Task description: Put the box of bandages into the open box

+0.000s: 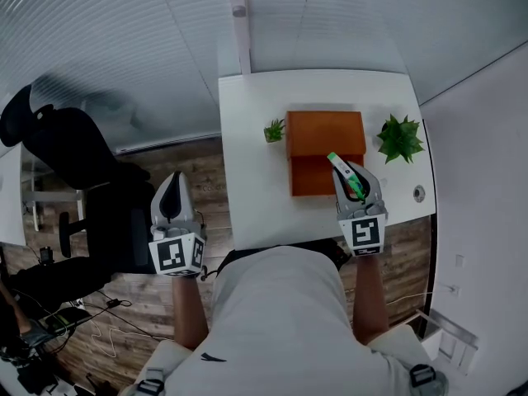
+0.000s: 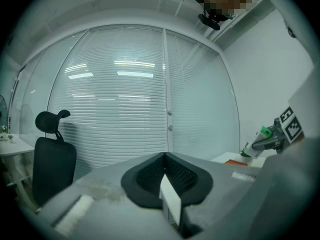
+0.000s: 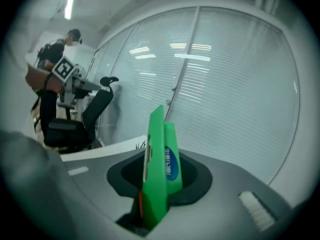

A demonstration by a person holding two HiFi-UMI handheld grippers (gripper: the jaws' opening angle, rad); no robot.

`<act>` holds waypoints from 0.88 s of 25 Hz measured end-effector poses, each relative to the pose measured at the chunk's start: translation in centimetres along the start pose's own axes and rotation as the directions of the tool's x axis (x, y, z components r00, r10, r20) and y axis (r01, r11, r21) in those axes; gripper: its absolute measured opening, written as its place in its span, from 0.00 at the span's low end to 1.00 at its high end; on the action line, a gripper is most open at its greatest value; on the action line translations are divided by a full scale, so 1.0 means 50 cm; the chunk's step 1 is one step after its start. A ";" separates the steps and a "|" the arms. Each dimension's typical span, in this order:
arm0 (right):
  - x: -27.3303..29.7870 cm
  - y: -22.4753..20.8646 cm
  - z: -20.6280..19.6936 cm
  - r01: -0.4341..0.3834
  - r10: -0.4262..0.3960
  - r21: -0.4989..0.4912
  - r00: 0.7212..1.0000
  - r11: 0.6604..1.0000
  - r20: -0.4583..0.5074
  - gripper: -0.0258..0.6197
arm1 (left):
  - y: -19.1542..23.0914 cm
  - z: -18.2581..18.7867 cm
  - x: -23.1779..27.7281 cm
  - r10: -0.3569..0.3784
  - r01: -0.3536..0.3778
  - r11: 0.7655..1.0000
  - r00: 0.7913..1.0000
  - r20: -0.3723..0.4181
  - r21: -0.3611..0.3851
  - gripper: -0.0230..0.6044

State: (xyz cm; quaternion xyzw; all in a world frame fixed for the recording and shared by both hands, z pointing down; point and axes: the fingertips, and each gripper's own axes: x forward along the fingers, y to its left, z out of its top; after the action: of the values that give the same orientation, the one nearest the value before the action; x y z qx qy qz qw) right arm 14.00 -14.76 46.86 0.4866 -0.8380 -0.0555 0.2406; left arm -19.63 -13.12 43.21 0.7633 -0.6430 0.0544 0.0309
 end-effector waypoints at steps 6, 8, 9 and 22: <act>0.004 0.039 -0.059 -0.091 -0.058 -0.561 0.969 0.823 -0.241 0.19 | 0.001 -0.002 -0.007 -0.004 0.004 1.000 1.000 0.000 0.001 0.05; 0.006 0.046 -0.068 -0.128 -0.054 -0.607 0.961 0.785 -0.273 0.19 | -0.001 -0.002 -0.008 -0.008 0.008 1.000 1.000 0.001 0.000 0.05; 0.007 0.049 -0.070 -0.143 -0.046 -0.611 0.958 0.778 -0.283 0.19 | -0.001 -0.003 -0.010 -0.008 0.008 1.000 1.000 0.002 -0.002 0.05; 0.010 0.033 -0.080 -0.161 -0.044 -0.563 0.942 0.811 -0.332 0.29 | 0.015 -0.009 -0.023 0.002 -0.002 1.000 1.000 0.000 -0.008 0.05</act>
State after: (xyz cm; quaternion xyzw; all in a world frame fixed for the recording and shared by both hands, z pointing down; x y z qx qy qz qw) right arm 14.31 -13.77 51.07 0.3652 -0.7429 -0.2197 0.5162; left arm -20.57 -12.09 43.48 0.7627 -0.6438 0.0519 0.0337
